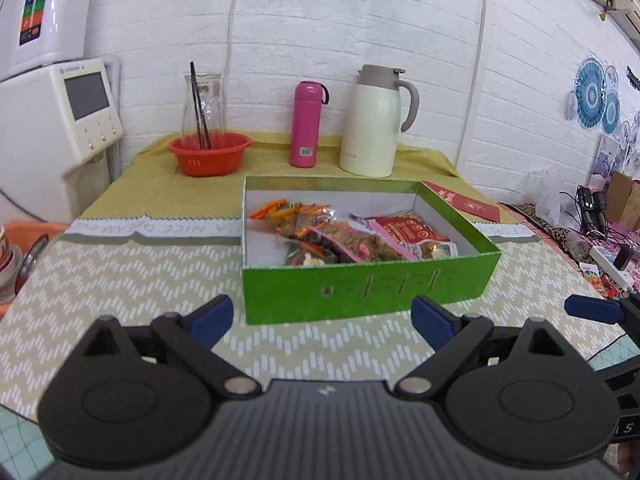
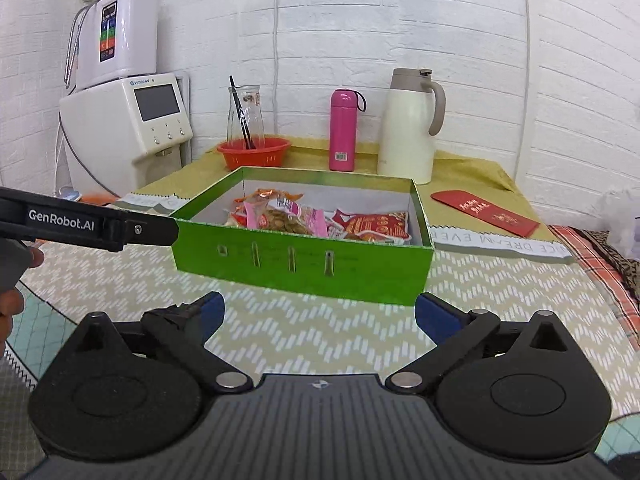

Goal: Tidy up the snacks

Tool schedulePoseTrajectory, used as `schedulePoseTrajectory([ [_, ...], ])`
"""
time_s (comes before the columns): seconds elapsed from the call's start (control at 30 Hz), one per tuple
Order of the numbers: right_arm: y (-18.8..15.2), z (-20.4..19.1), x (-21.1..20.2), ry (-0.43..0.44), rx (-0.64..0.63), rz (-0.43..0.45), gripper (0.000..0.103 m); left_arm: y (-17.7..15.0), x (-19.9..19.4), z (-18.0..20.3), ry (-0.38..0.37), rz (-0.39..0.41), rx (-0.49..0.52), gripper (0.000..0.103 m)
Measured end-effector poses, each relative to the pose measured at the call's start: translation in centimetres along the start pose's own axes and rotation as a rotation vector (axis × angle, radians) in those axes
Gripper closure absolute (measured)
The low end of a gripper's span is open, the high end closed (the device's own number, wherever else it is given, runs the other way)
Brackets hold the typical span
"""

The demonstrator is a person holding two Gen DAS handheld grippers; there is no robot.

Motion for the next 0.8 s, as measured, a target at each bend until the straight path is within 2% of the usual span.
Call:
schedulePoseTrajectory([
  [0.13, -1.5, 0.9, -1.7, -0.035, 0.048, -0.005, 0.000, -2.3, -1.3, 0.6, 0.031, -0.023, -0.023, 0.010],
  [0.3, -3.0, 1.2, -2.6, -0.049, 0.082, -0.023, 0.000, -4.7, -2.9, 1.4, 0.088, -0.033, 0.001, 0.010],
  [0.4, -3.6, 0.9, -2.8, -0.060, 0.077, -0.029, 0.000, -5.7, -3.6, 1.6, 0.095, -0.044, 0.004, 0.010],
  [0.53, -4.2, 0.9, -3.3, -0.075, 0.078, -0.029, 0.000, -6.4, -4.4, 1.3, 0.129, -0.041, 0.009, 0.010],
  [0.8, -4.6, 1.3, -3.9, -0.095, 0.105, -0.025, 0.000, -6.6, -5.5, 0.9, 0.146, -0.019, 0.013, 0.010],
])
Point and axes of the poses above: each gripper's, at about its wrist camera, not at the fingertips, and x roughly the way its jaws point, z to its right, y to its top, the point moved 8 cm from there along x, roughly the way its jaws point, and after that the axes turned 6 degrees about x, right-handed, at the moved point
